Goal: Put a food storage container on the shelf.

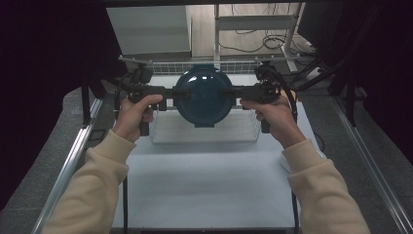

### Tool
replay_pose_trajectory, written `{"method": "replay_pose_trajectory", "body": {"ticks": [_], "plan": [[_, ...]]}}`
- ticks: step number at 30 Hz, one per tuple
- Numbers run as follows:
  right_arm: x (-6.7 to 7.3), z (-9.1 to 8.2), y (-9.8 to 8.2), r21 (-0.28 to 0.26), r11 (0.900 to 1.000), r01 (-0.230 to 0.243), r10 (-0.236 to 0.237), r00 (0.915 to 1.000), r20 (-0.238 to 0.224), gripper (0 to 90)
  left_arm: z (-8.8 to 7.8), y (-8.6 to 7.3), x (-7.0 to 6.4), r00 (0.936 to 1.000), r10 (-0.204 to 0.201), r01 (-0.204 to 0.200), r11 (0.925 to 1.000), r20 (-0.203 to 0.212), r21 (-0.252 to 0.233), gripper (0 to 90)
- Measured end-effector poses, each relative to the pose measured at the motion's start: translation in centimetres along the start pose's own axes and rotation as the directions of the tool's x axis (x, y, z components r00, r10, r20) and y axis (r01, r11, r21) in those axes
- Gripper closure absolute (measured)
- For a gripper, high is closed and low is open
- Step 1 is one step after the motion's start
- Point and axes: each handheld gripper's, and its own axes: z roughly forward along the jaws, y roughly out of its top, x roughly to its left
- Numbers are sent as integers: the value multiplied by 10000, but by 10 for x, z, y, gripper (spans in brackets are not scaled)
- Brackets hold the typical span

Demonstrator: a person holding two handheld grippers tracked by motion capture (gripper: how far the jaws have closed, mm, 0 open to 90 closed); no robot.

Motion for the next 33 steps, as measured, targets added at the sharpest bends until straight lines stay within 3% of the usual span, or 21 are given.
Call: {"method": "replay_pose_trajectory", "body": {"ticks": [8,16,27,33], "plan": [[-8,7,13,15,10000,-8,8,10000,-70,396,4,14,7,10000,-43,43,10000,-39,25,398],[-21,12,25,82,9996,-270,270,9996,-41,398,12,27,18,9993,-365,364,9993,83,126,398],[-39,26,38,213,9986,-484,483,9988,55,399,24,40,39,9973,-709,703,9969,189,346,398],[-51,39,40,325,9965,-766,764,9971,70,399,31,44,58,9936,-1111,1099,9925,219,528,398]]}}
